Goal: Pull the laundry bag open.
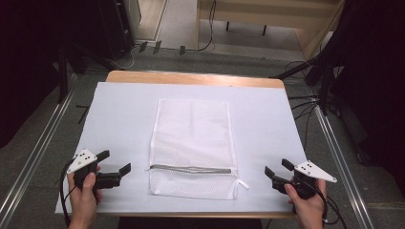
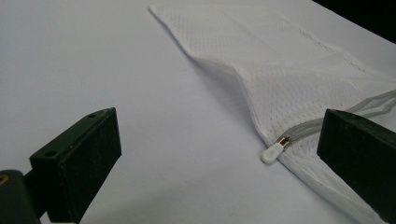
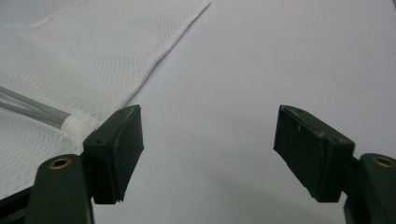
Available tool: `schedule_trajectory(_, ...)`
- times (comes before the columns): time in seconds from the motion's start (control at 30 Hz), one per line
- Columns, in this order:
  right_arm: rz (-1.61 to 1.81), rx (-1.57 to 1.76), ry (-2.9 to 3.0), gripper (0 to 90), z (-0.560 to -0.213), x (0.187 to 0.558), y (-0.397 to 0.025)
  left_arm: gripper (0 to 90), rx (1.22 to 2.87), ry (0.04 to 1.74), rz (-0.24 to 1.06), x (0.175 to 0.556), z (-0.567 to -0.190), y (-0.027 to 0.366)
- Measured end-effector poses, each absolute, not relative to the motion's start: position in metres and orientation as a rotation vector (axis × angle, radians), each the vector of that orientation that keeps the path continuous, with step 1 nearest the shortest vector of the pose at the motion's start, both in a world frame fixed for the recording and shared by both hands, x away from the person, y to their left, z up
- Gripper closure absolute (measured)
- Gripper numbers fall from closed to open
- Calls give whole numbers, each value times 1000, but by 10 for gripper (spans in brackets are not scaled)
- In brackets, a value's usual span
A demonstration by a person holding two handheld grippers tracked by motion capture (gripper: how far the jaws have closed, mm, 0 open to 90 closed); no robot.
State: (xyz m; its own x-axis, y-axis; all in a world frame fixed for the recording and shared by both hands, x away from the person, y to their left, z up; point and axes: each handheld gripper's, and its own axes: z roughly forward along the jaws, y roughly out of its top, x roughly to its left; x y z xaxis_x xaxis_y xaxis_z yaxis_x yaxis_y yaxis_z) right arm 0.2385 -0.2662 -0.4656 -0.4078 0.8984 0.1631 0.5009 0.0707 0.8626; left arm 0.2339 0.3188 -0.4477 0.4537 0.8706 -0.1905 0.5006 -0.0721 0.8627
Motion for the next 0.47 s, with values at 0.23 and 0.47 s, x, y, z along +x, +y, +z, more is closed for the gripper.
schedule_trajectory(0.23,1280,1385,1941,247,-466,238,-266,0,1717,1197,466,234,-448,320)
schedule_trajectory(0.47,1276,1384,1944,246,-466,239,-266,0,1733,1205,466,235,-449,318)
